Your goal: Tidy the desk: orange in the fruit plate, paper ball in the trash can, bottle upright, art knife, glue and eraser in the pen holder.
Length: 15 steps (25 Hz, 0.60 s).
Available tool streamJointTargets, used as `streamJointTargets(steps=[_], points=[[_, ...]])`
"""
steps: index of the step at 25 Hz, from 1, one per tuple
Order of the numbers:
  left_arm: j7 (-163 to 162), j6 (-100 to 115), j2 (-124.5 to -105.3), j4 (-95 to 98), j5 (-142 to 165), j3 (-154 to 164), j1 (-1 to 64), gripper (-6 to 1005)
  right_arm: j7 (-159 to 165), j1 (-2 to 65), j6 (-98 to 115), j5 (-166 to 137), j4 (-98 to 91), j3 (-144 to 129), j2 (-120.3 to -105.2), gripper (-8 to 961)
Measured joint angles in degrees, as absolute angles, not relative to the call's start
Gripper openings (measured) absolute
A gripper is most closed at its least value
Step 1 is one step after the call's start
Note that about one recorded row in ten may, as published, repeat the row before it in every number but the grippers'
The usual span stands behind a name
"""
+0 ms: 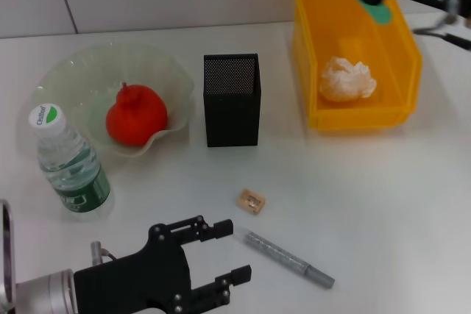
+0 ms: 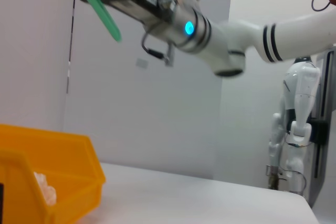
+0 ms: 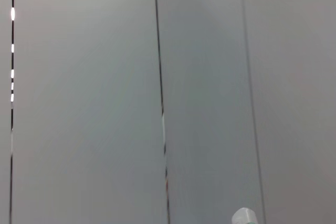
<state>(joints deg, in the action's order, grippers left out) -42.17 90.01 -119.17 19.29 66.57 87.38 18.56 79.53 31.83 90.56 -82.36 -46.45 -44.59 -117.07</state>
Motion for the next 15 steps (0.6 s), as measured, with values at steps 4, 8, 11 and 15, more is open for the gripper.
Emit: streamJointTargets(steps=[4, 8, 11, 15], points=[[-40.7, 90.1, -119.07, 18.8, 64.9, 87.2, 18.4, 609, 72.0, 30.4, 96.0, -78.0, -38.8, -38.6, -117.03, 168], [-40.7, 89.6, -118.94, 18.6, 62.2, 86.9, 17.7, 609, 70.1, 29.9, 100.8, -71.1, -30.3, -33.3, -117.00, 168], [-40.6, 89.4, -118.97, 17.2, 58.6, 86.5, 17.4, 609, 69.7, 29.9, 103.2, -66.6, -26.5, -32.6, -117.00, 168], [-40.8, 89.3, -119.13, 15.8, 55.9, 86.5, 17.6, 609, 70.1, 29.7, 106.3, -58.8, -20.6, -32.3, -116.98, 169]])
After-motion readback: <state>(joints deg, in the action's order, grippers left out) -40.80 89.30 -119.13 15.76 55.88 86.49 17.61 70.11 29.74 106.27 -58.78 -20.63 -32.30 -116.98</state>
